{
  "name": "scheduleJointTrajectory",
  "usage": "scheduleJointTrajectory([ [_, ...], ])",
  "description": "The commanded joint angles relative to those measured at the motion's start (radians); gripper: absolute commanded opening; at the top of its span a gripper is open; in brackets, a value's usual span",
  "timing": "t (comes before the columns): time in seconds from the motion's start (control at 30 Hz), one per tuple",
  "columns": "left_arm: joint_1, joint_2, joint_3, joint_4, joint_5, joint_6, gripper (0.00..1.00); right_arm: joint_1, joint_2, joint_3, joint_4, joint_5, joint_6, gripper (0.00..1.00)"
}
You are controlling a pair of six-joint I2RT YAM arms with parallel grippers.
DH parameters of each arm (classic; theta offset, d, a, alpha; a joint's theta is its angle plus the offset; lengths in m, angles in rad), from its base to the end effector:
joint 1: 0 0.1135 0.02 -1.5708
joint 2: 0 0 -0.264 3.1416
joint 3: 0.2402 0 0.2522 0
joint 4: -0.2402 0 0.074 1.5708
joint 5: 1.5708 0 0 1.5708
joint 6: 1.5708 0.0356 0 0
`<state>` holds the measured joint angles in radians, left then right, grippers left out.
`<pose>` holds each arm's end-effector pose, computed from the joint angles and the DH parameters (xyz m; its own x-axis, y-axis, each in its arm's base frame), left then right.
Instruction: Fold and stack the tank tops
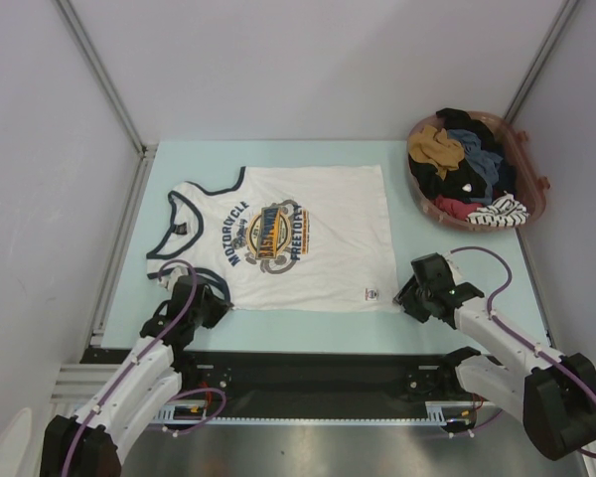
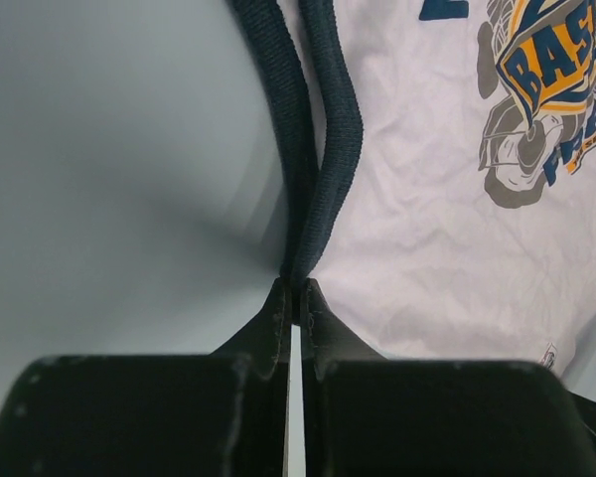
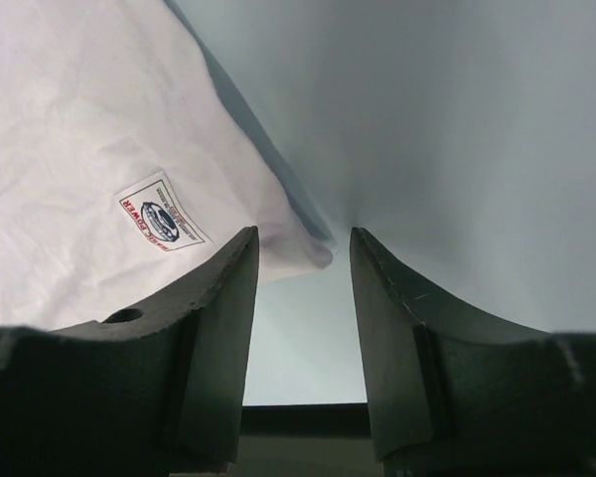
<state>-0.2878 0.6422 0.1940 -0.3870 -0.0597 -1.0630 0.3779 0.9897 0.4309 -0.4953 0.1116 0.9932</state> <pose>0.1242 -0.0345 0.1383 -0.5597 -0.7440 -0.3650 -0.5021 0.6549 -0.5648 0.1582 0.0585 0.1601 -0.7056 0.6157 -0.3509 0.5047 0.7842 0.3610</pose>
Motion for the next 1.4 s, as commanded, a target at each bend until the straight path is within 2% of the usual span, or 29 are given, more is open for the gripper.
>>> scheduleJointTrajectory([
  [0.0, -0.008, -0.004, 0.016, 0.022, -0.009, 0.024, 0.00, 0.007, -0.013, 0.017, 0.026, -0.001, 0.001, 0.46],
  [0.1, -0.008, 0.004, 0.016, 0.027, -0.005, 0.029, 0.00, 0.007, 0.006, 0.014, 0.043, -0.003, -0.004, 0.36],
  [0.23, -0.008, 0.002, 0.025, 0.005, -0.012, 0.034, 0.00, 0.009, 0.014, 0.023, 0.018, -0.010, -0.007, 0.12],
  [0.33, -0.008, -0.006, 0.050, -0.048, -0.034, 0.040, 0.01, 0.010, -0.022, 0.028, -0.023, -0.013, -0.014, 0.00],
  [0.5, -0.008, -0.019, 0.073, -0.078, -0.035, 0.055, 0.00, 0.016, -0.108, 0.022, -0.042, -0.010, -0.018, 0.00],
  [0.67, -0.008, -0.021, 0.111, -0.099, -0.068, 0.072, 0.01, 0.016, -0.102, 0.083, -0.071, 0.026, -0.060, 0.00],
  [1.0, -0.008, 0.109, 0.255, -0.055, -0.098, 0.107, 0.01, -0.027, 0.036, 0.229, 0.000, -0.003, -0.171, 0.00],
  [1.37, -0.002, 0.286, 0.367, 0.036, -0.143, 0.120, 0.00, -0.139, 0.193, 0.348, 0.092, -0.049, -0.260, 0.00],
])
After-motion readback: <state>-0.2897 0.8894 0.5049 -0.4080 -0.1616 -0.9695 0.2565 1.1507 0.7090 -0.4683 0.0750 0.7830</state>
